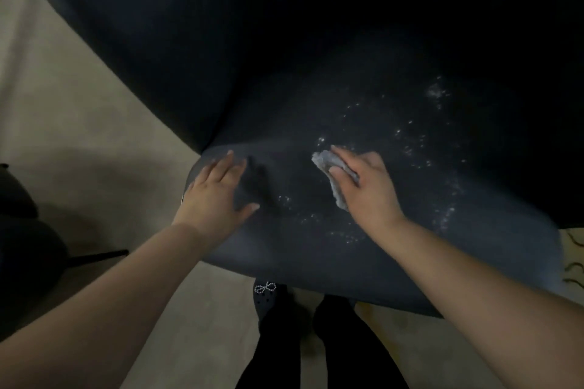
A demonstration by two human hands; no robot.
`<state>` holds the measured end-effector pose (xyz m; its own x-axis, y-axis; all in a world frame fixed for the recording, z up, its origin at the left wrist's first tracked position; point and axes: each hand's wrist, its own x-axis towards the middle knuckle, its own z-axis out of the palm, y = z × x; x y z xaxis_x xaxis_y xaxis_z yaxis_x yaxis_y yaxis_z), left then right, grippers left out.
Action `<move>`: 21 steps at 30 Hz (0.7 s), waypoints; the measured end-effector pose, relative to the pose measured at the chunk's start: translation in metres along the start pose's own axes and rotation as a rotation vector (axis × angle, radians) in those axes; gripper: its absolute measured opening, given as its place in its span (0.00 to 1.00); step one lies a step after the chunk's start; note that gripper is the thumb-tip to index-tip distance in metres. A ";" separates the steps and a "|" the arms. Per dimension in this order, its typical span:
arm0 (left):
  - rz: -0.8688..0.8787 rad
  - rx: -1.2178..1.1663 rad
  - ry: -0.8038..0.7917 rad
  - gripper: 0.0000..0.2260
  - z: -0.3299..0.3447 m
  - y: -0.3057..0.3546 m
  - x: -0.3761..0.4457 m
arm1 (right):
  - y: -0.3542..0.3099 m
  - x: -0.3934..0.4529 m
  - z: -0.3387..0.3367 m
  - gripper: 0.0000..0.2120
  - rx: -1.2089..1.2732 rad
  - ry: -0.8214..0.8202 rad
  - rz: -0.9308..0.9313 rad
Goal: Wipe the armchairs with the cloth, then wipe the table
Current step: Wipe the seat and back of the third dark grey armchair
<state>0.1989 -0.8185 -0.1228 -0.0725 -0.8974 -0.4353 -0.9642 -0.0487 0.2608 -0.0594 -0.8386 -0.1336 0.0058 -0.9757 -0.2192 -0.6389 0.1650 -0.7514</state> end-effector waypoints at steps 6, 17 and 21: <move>0.042 -0.029 0.007 0.41 0.042 -0.022 -0.004 | 0.007 0.012 0.068 0.18 -0.298 0.085 -0.216; 0.063 -0.053 -0.021 0.43 0.053 -0.023 -0.001 | 0.006 0.013 0.077 0.15 -0.304 0.115 -0.278; 0.056 -0.066 -0.023 0.45 0.052 -0.022 -0.001 | -0.004 -0.021 0.089 0.16 -0.373 -0.253 -0.638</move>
<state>0.2073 -0.7932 -0.1732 -0.1326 -0.8891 -0.4381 -0.9394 -0.0282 0.3416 0.0118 -0.8062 -0.1814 0.6059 -0.7953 0.0163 -0.6691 -0.5206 -0.5303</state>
